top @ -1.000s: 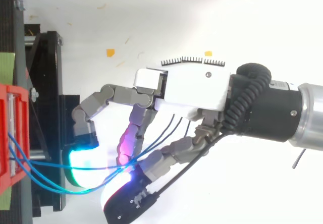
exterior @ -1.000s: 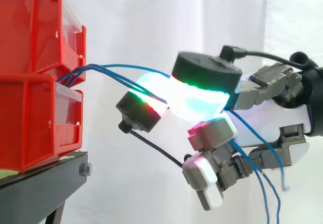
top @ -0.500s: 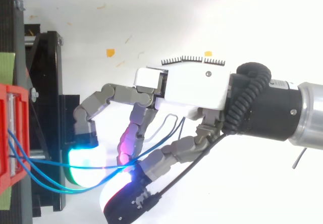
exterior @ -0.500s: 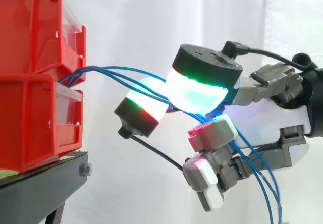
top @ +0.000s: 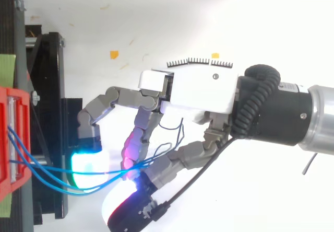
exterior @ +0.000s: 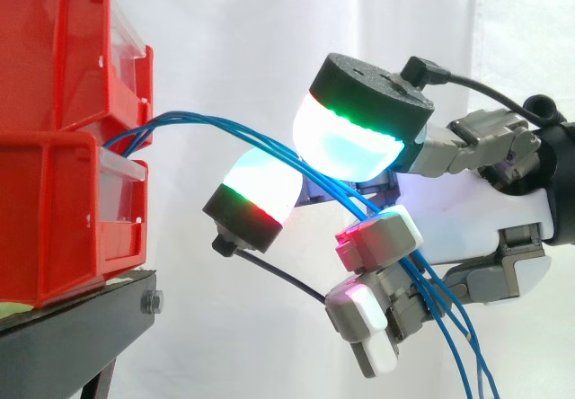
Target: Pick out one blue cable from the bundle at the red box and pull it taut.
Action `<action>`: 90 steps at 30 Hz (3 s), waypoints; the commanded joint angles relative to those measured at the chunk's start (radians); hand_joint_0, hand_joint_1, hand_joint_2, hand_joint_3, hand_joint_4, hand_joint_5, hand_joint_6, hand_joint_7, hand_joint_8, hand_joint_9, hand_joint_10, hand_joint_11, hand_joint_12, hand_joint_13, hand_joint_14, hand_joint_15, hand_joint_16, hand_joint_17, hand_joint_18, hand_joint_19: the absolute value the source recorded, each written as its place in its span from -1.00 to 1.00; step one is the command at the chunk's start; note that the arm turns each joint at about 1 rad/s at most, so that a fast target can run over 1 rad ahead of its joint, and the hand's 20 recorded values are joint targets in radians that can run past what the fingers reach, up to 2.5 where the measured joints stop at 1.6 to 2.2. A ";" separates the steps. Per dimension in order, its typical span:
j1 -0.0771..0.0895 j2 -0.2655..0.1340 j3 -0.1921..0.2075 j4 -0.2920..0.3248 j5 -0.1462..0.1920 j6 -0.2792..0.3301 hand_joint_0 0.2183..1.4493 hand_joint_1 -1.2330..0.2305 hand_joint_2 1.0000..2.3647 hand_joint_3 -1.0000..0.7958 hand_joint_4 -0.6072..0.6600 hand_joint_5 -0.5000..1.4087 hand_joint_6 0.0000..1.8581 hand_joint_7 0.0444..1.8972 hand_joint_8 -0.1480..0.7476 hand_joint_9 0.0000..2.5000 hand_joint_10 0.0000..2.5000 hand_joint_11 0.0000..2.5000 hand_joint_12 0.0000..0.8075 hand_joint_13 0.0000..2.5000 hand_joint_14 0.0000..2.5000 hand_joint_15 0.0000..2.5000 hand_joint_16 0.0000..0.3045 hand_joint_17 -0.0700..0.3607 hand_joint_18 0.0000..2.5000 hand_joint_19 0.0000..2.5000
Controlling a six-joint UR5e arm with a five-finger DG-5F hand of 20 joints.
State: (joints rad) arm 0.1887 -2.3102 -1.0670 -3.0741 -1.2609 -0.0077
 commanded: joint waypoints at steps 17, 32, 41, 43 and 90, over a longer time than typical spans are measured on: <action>0.000 0.000 0.001 0.000 0.000 0.000 -0.46 -0.14 -1.00 -0.44 -0.24 -0.55 -0.11 -0.04 -0.06 0.13 -0.97 -0.30 -0.21 -0.12 -0.98 -0.46 -0.71 -0.21 -0.28 -0.47; 0.000 0.000 0.001 0.000 0.000 0.000 -0.30 -0.55 -0.97 -0.11 -0.16 -0.59 -0.03 -0.05 -0.02 0.06 -0.97 -0.28 -0.20 -0.18 -0.98 -0.46 -0.72 -0.23 -0.37 -0.47; 0.002 0.000 0.001 0.000 0.002 0.000 -0.03 -0.61 -1.00 -0.44 -0.43 -0.60 -0.02 0.29 -0.08 0.00 -0.97 -0.29 -0.17 -0.24 -0.98 -0.48 -0.73 -0.25 -0.44 -0.50; 0.002 0.000 0.001 0.000 0.002 0.000 -0.02 -0.61 -1.00 -0.44 -0.47 -0.60 0.02 0.22 -0.09 0.00 -0.97 -0.29 -0.18 -0.24 -0.98 -0.48 -0.73 -0.25 -0.42 -0.49; 0.000 0.006 0.029 -0.037 -0.026 0.006 -0.04 -0.65 -1.00 -0.44 -0.51 -0.61 0.03 0.17 -0.20 -0.06 -0.97 -0.31 -0.19 -0.28 -0.98 -0.50 -0.72 -0.22 -0.41 -0.54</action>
State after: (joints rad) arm 0.1889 -2.3052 -1.0412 -3.1014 -1.2845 -0.0016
